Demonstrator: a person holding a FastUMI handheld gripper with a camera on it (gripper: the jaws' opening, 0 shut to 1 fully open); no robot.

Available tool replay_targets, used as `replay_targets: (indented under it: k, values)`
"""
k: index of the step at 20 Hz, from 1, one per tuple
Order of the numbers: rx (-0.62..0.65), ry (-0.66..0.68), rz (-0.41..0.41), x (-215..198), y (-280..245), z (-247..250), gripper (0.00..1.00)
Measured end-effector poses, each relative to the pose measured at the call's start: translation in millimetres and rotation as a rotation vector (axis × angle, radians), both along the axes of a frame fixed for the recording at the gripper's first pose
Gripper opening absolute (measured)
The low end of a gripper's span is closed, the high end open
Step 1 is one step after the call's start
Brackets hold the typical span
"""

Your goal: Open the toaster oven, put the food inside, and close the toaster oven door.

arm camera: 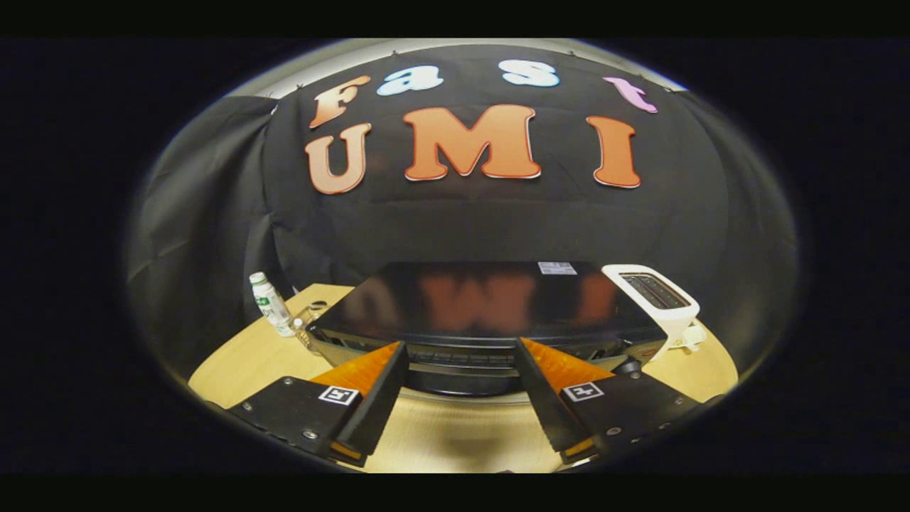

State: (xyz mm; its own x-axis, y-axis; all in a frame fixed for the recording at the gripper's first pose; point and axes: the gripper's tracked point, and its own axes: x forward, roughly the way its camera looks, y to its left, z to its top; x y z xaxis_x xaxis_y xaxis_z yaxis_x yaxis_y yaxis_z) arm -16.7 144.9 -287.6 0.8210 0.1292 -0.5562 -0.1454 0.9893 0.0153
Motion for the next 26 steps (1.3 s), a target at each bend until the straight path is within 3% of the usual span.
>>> replay_targets:
  k: [4, 15, 21, 26]
  values:
    - [-0.006, 0.066, 0.033, -26, 3, -2, 0.84]
    - [0.085, 0.324, 0.145, -121, 25, -50, 0.84]
    - [0.064, 0.416, 0.214, -145, 39, -82, 0.84]
    - [0.041, 0.499, 0.197, -156, 35, -110, 0.83]
